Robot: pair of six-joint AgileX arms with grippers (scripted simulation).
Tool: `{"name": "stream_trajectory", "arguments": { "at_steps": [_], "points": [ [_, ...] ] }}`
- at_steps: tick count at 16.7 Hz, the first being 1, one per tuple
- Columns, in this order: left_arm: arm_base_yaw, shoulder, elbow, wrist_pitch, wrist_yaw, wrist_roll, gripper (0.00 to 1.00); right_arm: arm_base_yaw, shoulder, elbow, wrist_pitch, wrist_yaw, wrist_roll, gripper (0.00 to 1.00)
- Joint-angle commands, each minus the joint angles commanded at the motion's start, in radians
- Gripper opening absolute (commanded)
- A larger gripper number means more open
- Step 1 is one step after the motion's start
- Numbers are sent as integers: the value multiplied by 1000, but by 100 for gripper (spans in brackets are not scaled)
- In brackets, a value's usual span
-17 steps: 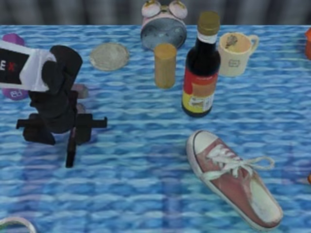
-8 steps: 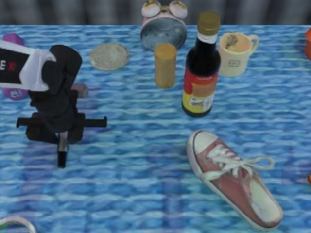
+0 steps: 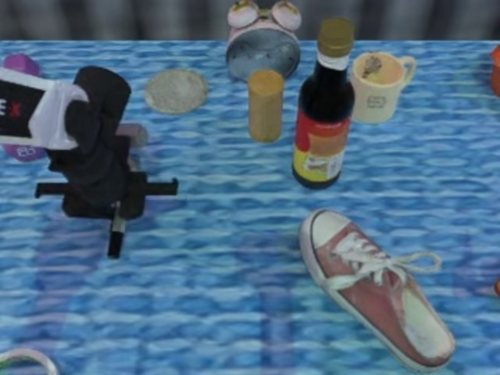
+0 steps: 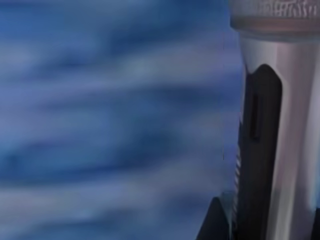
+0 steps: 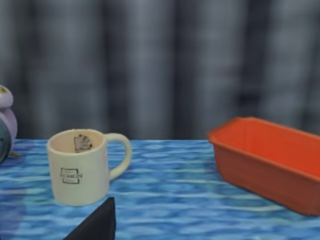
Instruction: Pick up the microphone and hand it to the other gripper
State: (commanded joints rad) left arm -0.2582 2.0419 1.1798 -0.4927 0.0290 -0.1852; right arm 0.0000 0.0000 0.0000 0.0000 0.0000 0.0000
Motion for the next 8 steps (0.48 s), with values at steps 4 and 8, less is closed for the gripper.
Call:
{"name": "stream_trajectory", "arguments": {
  "at_steps": [4, 8],
  "points": [
    [12, -47, -61, 257, 112, 36, 0, 0, 0, 0, 0, 0, 0, 100],
    [26, -112, -158, 626, 259, 84, 0, 0, 0, 0, 0, 0, 0, 100]
  ]
}}
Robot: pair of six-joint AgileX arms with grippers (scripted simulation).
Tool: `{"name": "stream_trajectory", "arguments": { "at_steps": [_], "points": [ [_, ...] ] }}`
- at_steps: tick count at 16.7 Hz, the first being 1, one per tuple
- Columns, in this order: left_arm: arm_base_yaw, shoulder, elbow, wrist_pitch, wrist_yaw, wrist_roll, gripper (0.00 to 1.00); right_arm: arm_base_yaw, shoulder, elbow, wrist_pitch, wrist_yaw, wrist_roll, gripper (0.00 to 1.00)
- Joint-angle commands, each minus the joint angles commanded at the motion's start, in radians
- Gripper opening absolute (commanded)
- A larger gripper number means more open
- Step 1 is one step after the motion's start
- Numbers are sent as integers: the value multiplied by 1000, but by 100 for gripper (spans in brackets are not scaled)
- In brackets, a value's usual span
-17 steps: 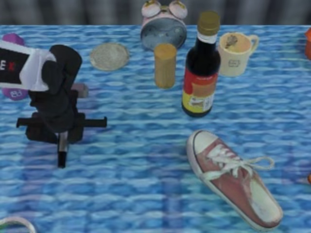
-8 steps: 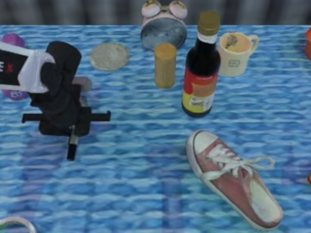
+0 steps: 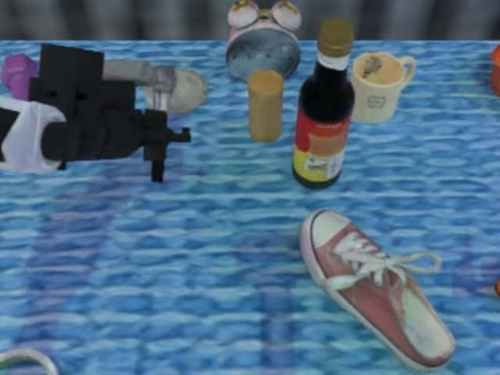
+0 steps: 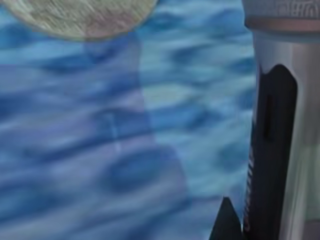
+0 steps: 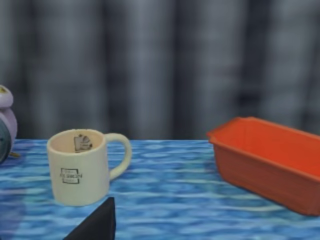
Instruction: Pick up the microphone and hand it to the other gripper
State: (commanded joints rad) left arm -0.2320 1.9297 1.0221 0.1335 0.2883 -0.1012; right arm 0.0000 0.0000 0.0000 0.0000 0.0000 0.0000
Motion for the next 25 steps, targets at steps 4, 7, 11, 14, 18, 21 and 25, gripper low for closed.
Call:
{"name": "stream_trajectory", "arguments": {
  "at_steps": [4, 7, 11, 14, 18, 21, 25],
  "points": [
    [16, -90, -108, 381, 150, 51, 0, 0, 0, 0, 0, 0, 0, 100],
    [26, -161, -171, 597, 243, 87, 0, 0, 0, 0, 0, 0, 0, 100],
    [35, -230, -217, 739, 313, 118, 0, 0, 0, 0, 0, 0, 0, 100],
    [36, -236, -220, 748, 318, 120, 0, 0, 0, 0, 0, 0, 0, 100],
    [14, -238, -216, 743, 300, 120, 0, 0, 0, 0, 0, 0, 0, 100],
    [-75, -272, -216, 729, 205, 116, 0, 0, 0, 0, 0, 0, 0, 100],
    [-258, -343, -225, 694, 8, 106, 0, 0, 0, 0, 0, 0, 0, 100]
  ]
}}
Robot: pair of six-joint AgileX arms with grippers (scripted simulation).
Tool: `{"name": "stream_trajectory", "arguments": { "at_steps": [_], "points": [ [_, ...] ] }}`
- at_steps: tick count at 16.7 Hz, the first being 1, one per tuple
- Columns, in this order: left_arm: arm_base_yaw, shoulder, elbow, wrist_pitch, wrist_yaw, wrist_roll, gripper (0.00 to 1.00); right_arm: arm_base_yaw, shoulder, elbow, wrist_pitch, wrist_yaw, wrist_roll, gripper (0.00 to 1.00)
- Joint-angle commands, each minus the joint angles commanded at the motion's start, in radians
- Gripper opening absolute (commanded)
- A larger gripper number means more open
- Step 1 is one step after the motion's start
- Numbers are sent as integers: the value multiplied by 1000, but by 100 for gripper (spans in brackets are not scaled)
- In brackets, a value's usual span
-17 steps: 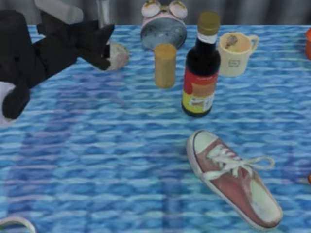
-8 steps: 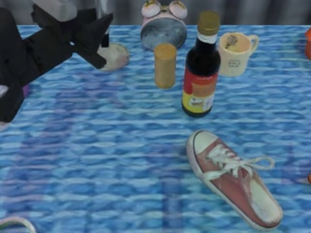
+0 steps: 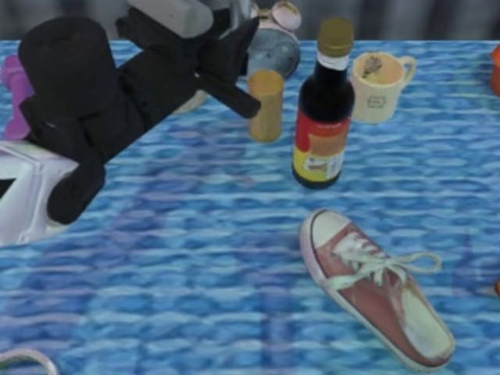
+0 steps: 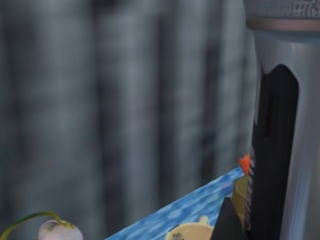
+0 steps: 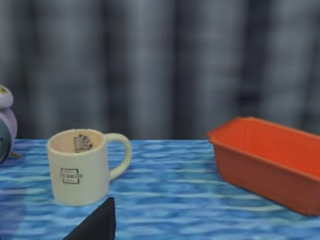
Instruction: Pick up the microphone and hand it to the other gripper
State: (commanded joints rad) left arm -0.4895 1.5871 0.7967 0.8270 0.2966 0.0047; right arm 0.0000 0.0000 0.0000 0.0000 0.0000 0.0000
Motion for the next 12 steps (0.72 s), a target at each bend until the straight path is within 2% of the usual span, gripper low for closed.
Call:
{"name": "stream_trajectory", "arguments": {
  "at_steps": [2, 4, 12],
  "points": [
    [-84, -35, -3, -16, -87, -4, 0, 0, 0, 0, 0, 0, 0, 100],
    [-133, -61, -5, -25, -135, -6, 0, 0, 0, 0, 0, 0, 0, 100],
    [-142, -67, -5, -27, -144, -6, 0, 0, 0, 0, 0, 0, 0, 100]
  ]
}}
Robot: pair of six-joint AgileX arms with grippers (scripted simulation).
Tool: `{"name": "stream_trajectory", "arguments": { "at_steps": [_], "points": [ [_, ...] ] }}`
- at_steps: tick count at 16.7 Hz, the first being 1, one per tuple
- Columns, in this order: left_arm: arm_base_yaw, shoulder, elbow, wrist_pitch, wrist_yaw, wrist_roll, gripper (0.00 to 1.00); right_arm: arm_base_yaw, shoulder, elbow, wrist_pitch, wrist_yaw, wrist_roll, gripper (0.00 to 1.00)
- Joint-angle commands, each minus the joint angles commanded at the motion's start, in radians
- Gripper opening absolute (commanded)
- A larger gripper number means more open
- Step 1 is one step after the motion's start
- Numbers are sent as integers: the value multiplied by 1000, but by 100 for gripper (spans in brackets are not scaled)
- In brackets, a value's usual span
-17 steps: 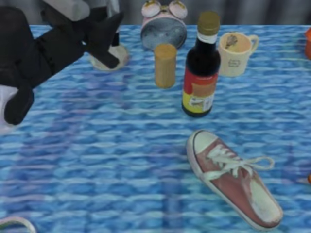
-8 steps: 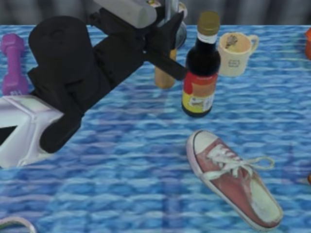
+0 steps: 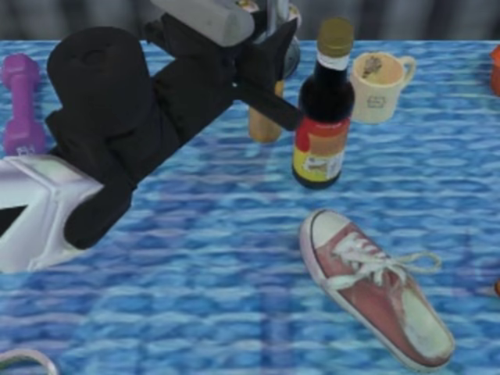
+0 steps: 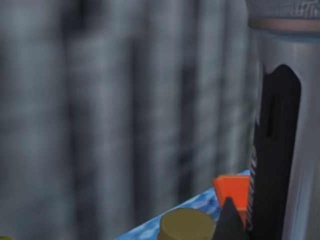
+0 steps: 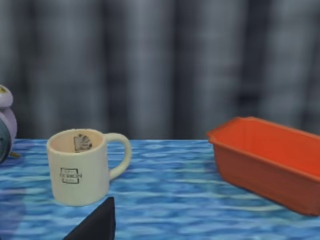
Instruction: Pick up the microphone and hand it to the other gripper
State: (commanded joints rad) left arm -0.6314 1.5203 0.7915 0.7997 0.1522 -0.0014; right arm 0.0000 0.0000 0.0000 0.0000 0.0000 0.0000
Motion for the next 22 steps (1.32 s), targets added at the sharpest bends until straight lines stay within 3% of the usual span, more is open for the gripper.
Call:
{"name": "stream_trajectory", "arguments": {
  "at_steps": [5, 8, 11, 19, 22],
  "points": [
    [0, 0, 0, 0, 0, 0, 0, 6, 13, 10, 4, -9, 0, 100],
    [0, 0, 0, 0, 0, 0, 0, 45, 110, 83, 32, -67, -2, 100],
    [0, 0, 0, 0, 0, 0, 0, 106, 300, 211, 85, -160, -1, 100],
    [0, 0, 0, 0, 0, 0, 0, 297, 949, 644, 286, -449, 3, 100],
    [0, 0, 0, 0, 0, 0, 0, 354, 1129, 767, 341, -535, 2, 100]
  ]
}}
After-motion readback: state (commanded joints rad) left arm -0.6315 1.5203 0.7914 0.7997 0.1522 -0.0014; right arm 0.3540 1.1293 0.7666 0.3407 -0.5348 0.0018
